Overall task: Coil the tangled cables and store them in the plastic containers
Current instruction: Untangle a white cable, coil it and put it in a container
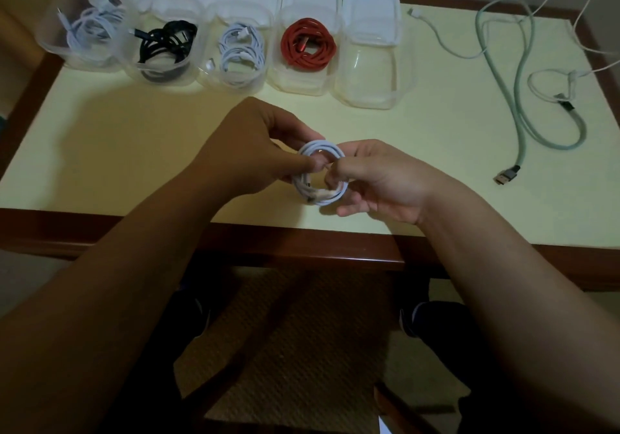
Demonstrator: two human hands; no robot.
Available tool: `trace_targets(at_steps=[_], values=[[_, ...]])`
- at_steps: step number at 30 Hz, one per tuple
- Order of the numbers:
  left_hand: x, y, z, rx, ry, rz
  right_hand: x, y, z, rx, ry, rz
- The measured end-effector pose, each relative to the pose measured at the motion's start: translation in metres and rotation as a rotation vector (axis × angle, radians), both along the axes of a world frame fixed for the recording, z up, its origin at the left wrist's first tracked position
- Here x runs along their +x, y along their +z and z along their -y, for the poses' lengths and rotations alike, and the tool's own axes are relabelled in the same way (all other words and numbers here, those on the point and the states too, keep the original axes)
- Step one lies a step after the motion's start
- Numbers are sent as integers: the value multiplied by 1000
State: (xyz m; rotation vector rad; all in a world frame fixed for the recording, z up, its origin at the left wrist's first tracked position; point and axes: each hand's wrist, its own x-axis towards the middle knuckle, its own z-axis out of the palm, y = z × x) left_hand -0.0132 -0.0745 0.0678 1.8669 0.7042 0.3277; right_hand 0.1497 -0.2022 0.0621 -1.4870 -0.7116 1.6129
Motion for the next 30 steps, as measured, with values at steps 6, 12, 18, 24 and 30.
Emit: trace_targets(at_steps=[6,12,18,24,30], values=[[2,-7,-4,-3,84,-40,9,12,5,41,-85,464],[9,-7,1,-176,53,-92,19,9,15,200,-16,1158],[26,-14,12,-463,184,88,18,-4,14,197,-503,602],[28,-20,14,-410,258,130,25,-14,17,63,-400,500],[31,-17,19,-720,211,55,35,-11,17,54,-254,919]])
